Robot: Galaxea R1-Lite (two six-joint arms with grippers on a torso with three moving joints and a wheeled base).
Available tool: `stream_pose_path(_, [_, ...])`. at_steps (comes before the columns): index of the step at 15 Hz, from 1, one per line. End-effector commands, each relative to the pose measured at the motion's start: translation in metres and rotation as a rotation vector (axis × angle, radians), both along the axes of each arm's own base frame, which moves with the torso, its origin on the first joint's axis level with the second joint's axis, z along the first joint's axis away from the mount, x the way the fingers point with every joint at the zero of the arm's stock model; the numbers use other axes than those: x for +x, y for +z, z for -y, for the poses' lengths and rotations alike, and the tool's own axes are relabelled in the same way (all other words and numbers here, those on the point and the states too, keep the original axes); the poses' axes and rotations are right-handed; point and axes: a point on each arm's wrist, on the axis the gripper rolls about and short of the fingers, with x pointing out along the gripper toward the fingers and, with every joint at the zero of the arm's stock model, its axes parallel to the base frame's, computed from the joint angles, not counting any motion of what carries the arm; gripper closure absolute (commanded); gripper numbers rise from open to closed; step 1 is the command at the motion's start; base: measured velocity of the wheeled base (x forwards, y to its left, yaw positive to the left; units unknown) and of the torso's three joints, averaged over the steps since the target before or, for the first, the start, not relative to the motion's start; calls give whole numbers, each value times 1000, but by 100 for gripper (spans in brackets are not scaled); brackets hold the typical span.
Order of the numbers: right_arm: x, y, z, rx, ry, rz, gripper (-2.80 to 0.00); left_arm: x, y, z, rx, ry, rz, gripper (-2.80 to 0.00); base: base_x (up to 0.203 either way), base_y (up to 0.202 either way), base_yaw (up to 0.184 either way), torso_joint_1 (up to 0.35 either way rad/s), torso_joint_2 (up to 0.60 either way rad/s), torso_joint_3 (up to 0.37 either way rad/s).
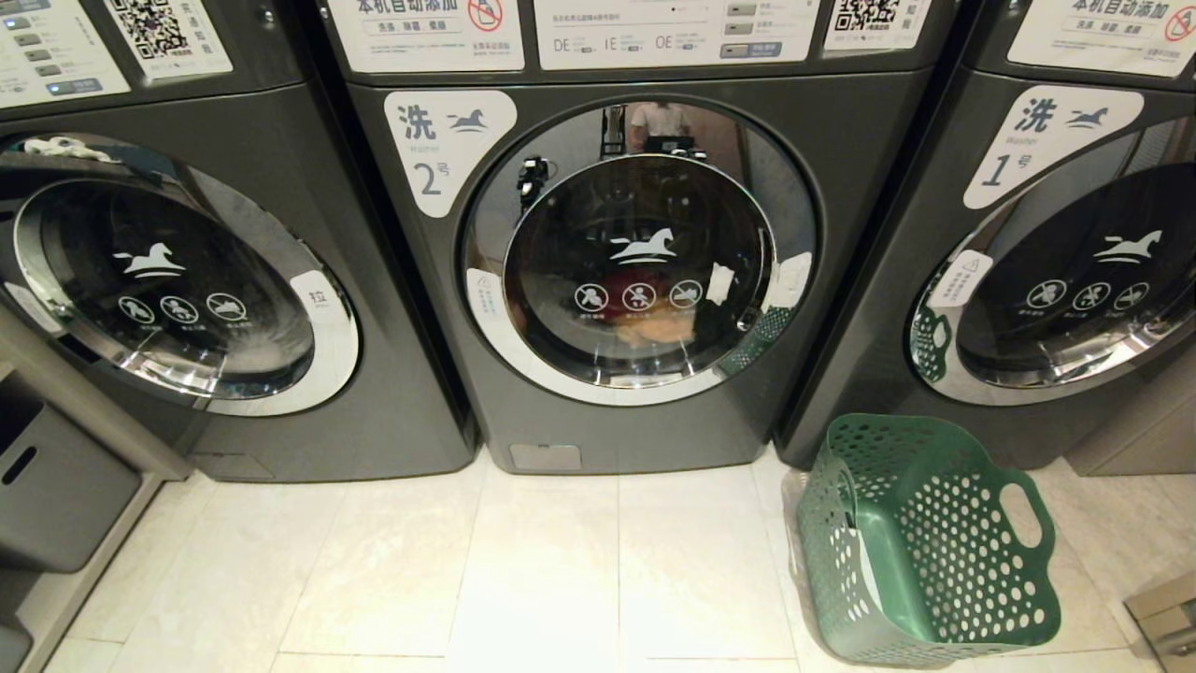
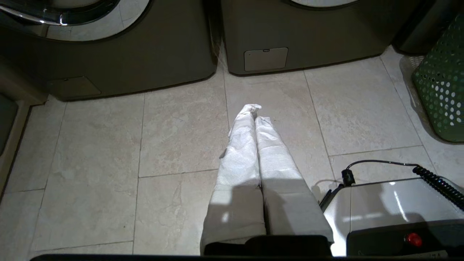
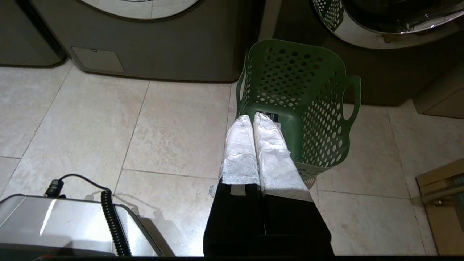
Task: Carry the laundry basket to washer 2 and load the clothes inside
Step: Press the washing machine switch
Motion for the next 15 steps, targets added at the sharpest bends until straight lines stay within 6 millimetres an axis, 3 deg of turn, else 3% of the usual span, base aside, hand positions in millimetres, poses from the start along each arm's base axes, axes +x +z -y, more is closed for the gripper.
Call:
stream_pose_path(1, [-2, -1, 0, -2, 2, 26, 0, 0, -1, 0, -37, 10, -5, 0, 0, 0, 0, 0, 0, 0])
stream_pose_path(10, [-2, -1, 0, 2, -4, 25, 0, 0, -1, -1, -63, 49, -2, 0, 0, 0, 0, 0, 0, 0])
stream_pose_path(15, [-2, -1, 0, 4, -3, 25, 0, 0, -1, -1, -65, 49, -1, 0, 169, 0, -1, 3, -1, 2])
